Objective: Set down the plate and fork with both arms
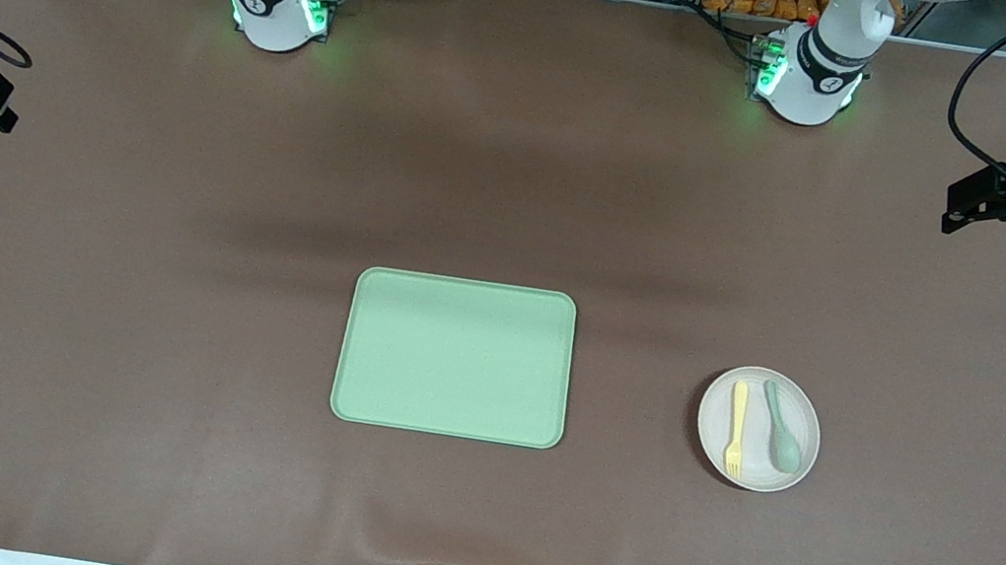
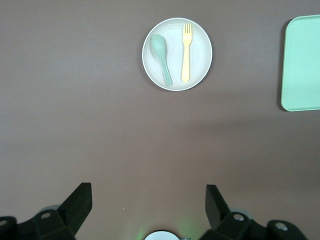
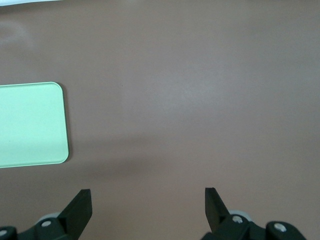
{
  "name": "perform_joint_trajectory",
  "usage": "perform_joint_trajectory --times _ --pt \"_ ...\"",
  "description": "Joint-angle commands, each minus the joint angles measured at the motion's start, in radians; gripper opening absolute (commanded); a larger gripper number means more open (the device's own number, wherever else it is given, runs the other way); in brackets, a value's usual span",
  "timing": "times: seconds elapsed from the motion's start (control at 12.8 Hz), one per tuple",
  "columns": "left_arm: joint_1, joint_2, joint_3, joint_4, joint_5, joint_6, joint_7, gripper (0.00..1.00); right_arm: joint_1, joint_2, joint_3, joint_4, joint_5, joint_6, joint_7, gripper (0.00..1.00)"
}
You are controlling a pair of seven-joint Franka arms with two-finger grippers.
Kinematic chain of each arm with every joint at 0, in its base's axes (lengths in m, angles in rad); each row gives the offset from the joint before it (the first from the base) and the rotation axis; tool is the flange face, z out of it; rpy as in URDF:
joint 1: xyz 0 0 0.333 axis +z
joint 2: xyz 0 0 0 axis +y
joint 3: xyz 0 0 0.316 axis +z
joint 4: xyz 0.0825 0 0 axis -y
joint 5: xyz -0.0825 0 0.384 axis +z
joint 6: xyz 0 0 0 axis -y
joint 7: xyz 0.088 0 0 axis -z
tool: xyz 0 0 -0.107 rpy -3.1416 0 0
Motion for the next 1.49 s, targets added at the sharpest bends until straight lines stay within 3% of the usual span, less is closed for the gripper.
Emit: perform_joint_trajectory --times 0.0,0.39,1.02,1.41 --pt "0.013 0.066 0.001 0.013 -0.010 0.002 -0.019 1.00 -0.018 0.001 0.014 0.013 0.003 -0.011 -0.012 1.00" --pt "0.021 0.192 0.004 0.013 -0.008 0.032 -0.022 1.00 -0.021 0.001 0.014 0.013 0.003 -0.011 -0.012 1.00" --pt "0.110 0.482 0.005 0.010 -0.010 0.342 -0.005 1.00 -0.021 0.001 0.014 0.011 0.003 -0.011 -0.012 1.00" --pt "0.087 0.635 0.005 0.006 -0.008 0.491 -0.021 1.00 -0.021 0.001 0.014 0.011 0.005 -0.011 -0.012 1.00"
